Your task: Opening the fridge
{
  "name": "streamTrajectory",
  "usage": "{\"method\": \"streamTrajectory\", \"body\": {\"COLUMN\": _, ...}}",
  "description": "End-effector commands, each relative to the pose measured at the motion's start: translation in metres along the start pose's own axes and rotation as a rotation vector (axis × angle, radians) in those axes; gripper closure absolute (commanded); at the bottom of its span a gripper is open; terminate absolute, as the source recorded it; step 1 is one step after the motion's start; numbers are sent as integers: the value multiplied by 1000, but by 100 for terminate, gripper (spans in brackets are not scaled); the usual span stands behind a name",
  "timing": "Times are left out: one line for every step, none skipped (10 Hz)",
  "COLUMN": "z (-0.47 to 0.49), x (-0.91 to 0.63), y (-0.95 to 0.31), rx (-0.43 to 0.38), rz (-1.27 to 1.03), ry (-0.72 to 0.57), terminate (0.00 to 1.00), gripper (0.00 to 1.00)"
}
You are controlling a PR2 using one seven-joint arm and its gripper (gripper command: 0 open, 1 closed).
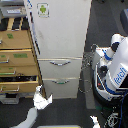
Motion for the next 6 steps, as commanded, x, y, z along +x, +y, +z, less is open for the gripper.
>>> {"method": "streamTrajectory", "body": {"z": 14, "x": 79, "y": 63, "rx": 75, "rz": 323, "ry": 57, "terminate": 0, "gripper": 0}}
{"method": "streamTrajectory", "body": {"z": 15, "x": 83, "y": 67, "rx": 77, "rz": 336, "ry": 65, "terminate": 0, "gripper": 0}}
{"method": "streamTrajectory", "body": {"z": 14, "x": 87, "y": 71, "rx": 83, "rz": 350, "ry": 75, "terminate": 0, "gripper": 0}}
{"method": "streamTrajectory", "body": {"z": 9, "x": 97, "y": 80, "rx": 104, "rz": 388, "ry": 117, "terminate": 0, "gripper": 0}}
{"method": "streamTrajectory", "body": {"z": 10, "x": 102, "y": 83, "rx": 113, "rz": 397, "ry": 124, "terminate": 0, "gripper": 0}}
{"method": "streamTrajectory", "body": {"z": 14, "x": 111, "y": 88, "rx": 110, "rz": 406, "ry": 125, "terminate": 0, "gripper": 0}}
